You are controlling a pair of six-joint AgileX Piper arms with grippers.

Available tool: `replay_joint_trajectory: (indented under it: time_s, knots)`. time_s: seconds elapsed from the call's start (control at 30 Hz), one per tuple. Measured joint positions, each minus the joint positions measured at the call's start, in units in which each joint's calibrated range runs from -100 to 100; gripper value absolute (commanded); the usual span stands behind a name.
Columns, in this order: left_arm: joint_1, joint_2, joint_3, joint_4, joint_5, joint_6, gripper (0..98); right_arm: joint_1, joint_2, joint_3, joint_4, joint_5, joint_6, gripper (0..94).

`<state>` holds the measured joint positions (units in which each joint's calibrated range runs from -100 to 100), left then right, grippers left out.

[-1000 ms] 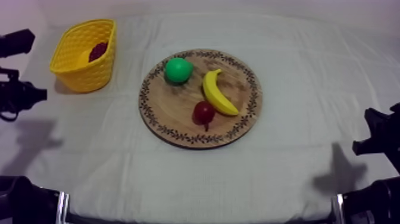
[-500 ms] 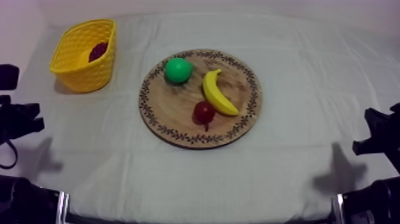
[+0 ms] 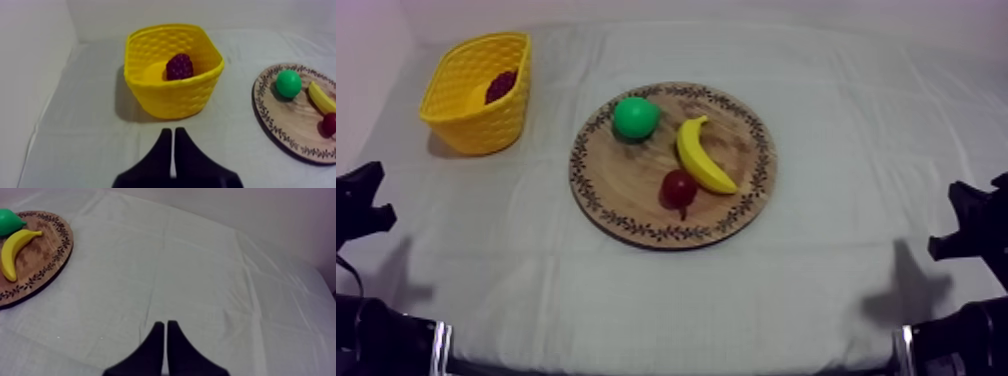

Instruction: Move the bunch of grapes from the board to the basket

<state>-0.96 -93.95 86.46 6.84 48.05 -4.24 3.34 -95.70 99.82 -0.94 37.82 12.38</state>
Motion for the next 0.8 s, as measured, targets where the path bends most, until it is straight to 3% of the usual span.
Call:
replay_joint_trajectory:
  time_s: [0.27,0.43,0.7,0.8]
  knots:
    - [1.3,-5.6,2.5,0.36,-0.8,0.5,1.6,0.0,0.0,0.0,0.0,0.0,0.0,0.3]
    - [2.1,-5.8,5.2,0.05,-0.9,3.3,1.2,0.0,0.0,0.0,0.0,0.0,0.0,0.3]
    - [3.1,-5.9,8.4,-5.18,-2.2,12.4,0.2,0.0,0.0,0.0,0.0,0.0,0.0,0.3]
    - [3.5,-6.1,8.8,-6.07,-2.1,14.9,0.1,0.0,0.0,0.0,0.0,0.0,-0.1,0.3]
